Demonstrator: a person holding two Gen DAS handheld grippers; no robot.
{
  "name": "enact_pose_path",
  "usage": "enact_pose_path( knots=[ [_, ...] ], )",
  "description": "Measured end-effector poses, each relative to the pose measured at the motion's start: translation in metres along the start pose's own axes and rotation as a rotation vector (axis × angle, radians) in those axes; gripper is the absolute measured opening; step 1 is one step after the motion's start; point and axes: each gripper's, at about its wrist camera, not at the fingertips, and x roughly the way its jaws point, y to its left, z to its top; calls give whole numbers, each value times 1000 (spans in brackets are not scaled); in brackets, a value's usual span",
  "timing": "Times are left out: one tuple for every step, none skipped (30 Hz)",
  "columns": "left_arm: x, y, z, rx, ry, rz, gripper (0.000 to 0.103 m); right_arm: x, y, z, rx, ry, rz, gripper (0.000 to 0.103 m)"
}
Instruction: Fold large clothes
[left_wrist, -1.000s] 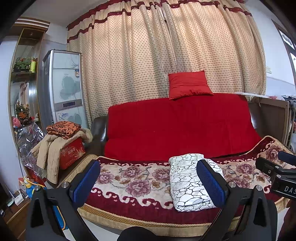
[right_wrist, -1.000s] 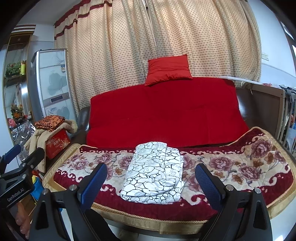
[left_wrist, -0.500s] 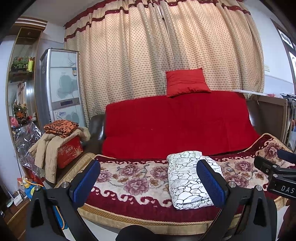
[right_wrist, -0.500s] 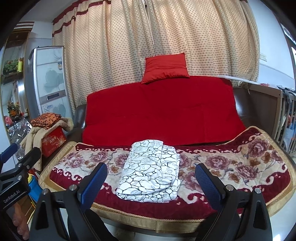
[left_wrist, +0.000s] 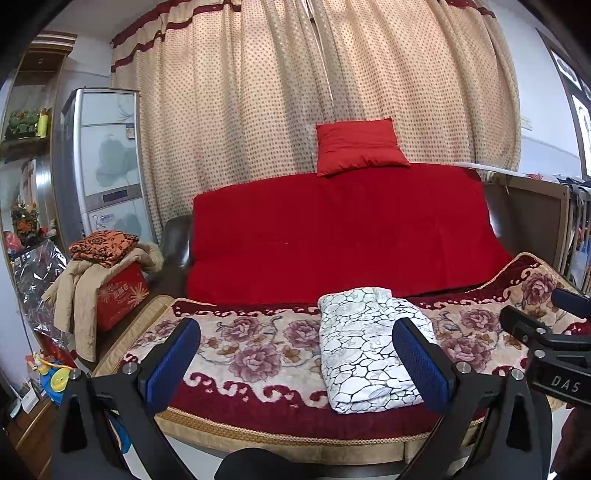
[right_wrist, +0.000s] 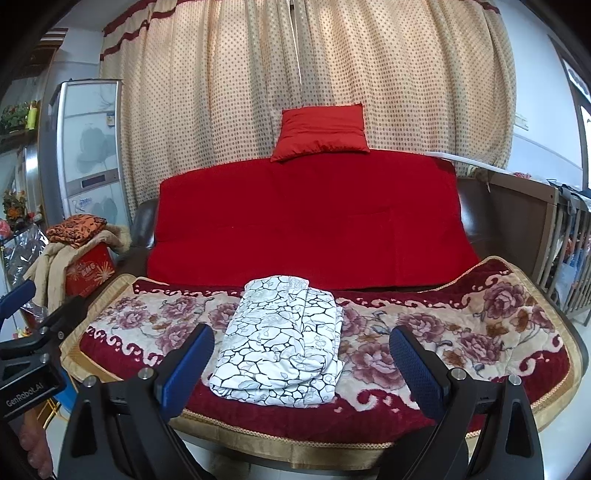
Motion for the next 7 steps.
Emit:
enact_pose_path(
  knots=[
    [2,-2,1,4,1,-3,103,2,0,0,-3,1,0,97],
    [4,-3,1,5,2,-6,103,4,1,1,-5,2,-1,97],
    [6,-4,2,5,2,-12,103,7,1,1,-10,5,-1,97],
    [9,-5,2,5,-3,-27,103,9,2,1,-14,7,-1,97],
    [11,-5,3,3,-8,-35,103,13,3,1,-20,11,-3,97],
    [17,-5,4,-5,-10,-39,103,17,3,2,-24,14,-5,97],
    [23,-5,5,-13,-5,-43,103,22,3,3,-28,17,-9,97]
  ],
)
